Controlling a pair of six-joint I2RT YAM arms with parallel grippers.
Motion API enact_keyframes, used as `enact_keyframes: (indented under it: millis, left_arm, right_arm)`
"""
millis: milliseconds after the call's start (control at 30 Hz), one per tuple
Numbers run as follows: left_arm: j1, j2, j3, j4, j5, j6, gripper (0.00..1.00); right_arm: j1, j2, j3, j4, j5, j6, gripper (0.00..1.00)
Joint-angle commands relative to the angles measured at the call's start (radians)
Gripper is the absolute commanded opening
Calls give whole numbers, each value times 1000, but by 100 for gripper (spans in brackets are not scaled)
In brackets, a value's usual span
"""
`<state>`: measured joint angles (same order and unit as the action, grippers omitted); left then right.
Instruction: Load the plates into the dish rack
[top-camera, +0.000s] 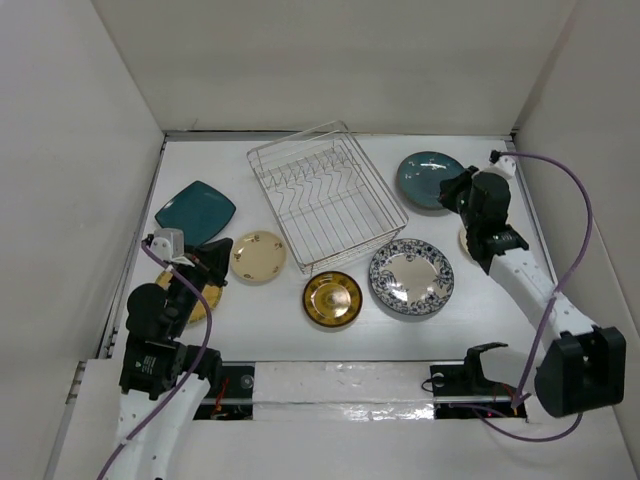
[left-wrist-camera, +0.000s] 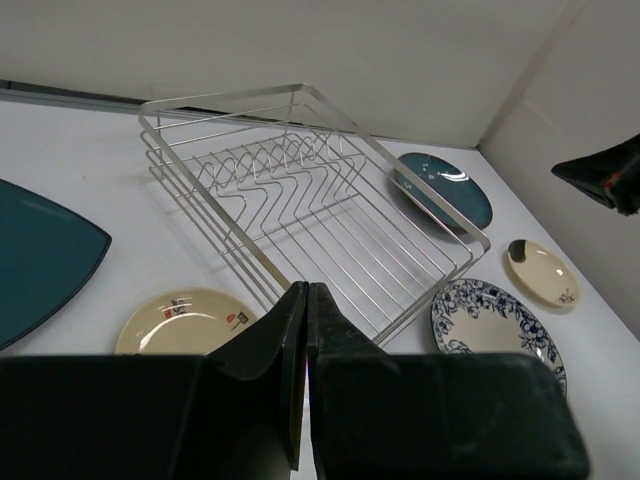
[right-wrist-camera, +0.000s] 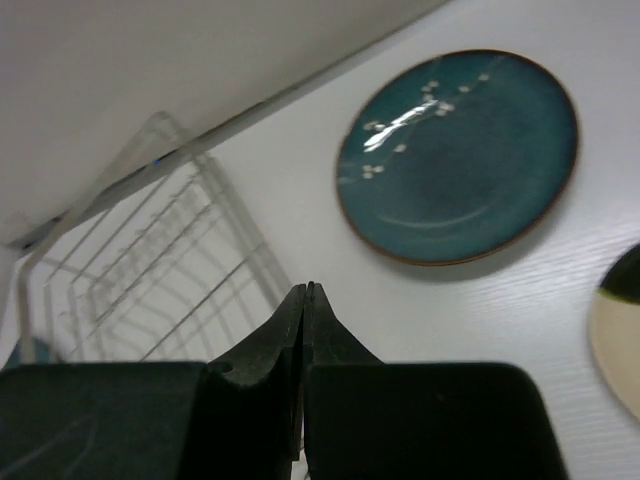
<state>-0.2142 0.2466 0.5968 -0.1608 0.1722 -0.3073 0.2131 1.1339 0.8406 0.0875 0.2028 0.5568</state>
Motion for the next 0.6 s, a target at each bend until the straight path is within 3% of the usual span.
enact_keyframes:
  millis: [0,100,133,200,267,333,567]
  left_arm:
    - [-13,-21,-9,50,39,20,0]
    - [-23,-21,-14,50,32,16,0]
    - [-24,-21,-14,49,27,16,5]
    - [-34,-23,-14,46,24,13,10]
    - [-34,-26,-14,46,20,13,19]
    - [-34,-29,-14,46,18,11,25]
    - [-34,-14,-11,43,18,13,30]
  right_arm:
    - [-79,136,73,58,9,29,0]
    - [-171,251,117,127,-32,43,0]
    - [-214,279,118,150,-29,61,0]
    - [-266,340,150,175,-96,80,16]
    - [-322,430,176,173,-92,103,47]
    - [-378,522,211,188,-176,135,66]
    - [-419,719,310,198,-356,140,71]
